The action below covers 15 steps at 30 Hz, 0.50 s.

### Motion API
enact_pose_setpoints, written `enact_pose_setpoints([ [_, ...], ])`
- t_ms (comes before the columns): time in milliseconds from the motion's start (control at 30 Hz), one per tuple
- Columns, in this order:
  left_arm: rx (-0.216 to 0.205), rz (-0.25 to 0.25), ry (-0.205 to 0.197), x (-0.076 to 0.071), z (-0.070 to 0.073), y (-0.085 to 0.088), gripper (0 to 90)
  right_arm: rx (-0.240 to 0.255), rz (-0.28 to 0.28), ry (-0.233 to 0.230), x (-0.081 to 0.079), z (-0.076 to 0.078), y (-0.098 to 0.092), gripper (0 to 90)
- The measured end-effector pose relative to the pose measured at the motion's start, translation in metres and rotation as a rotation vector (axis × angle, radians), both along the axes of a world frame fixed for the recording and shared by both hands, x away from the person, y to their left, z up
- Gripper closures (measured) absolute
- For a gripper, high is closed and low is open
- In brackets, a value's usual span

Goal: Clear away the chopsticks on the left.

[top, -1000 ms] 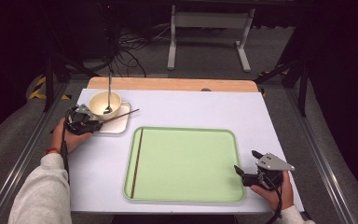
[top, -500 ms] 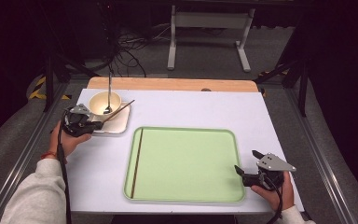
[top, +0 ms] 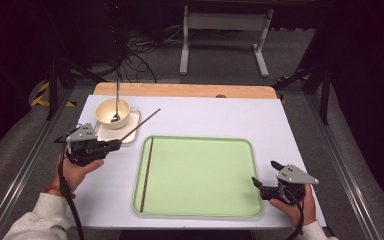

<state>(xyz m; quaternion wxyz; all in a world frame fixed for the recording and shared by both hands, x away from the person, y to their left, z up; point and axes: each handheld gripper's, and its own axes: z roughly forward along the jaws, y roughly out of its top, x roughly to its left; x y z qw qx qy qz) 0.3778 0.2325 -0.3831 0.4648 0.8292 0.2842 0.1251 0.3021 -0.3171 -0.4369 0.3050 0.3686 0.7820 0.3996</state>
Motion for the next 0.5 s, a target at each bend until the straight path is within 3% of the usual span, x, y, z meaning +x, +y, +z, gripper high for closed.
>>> enact_pose_setpoints([
  [33,0.002,-0.028,-0.016,-0.005,0.0,-0.011,84.7,-0.002,0.003,0.001,0.0,0.0,0.001,15.7],
  [67,0.002,-0.028,-0.016,-0.005,0.0,-0.011,84.7,-0.002,0.003,0.001,0.0,0.0,0.001,15.7],
  [100,0.005,-0.074,-0.014,-0.011,-0.001,-0.028,84.7,-0.004,0.008,-0.001,-0.001,0.0,0.002,15.7],
  [167,-0.002,-0.11,0.005,-0.017,-0.005,-0.044,84.7,-0.006,0.008,0.0,0.0,0.0,0.002,15.7],
  [200,-0.002,-0.11,0.005,-0.017,-0.005,-0.044,84.7,-0.006,0.008,0.0,0.0,0.0,0.002,15.7],
  [400,0.025,-0.205,0.04,-0.03,-0.015,-0.087,84.7,0.002,0.006,-0.001,0.0,0.0,0.0,15.7],
  [500,0.049,-0.228,0.052,-0.032,-0.021,-0.1,84.7,0.001,0.012,0.0,-0.001,0.0,0.001,15.7],
])
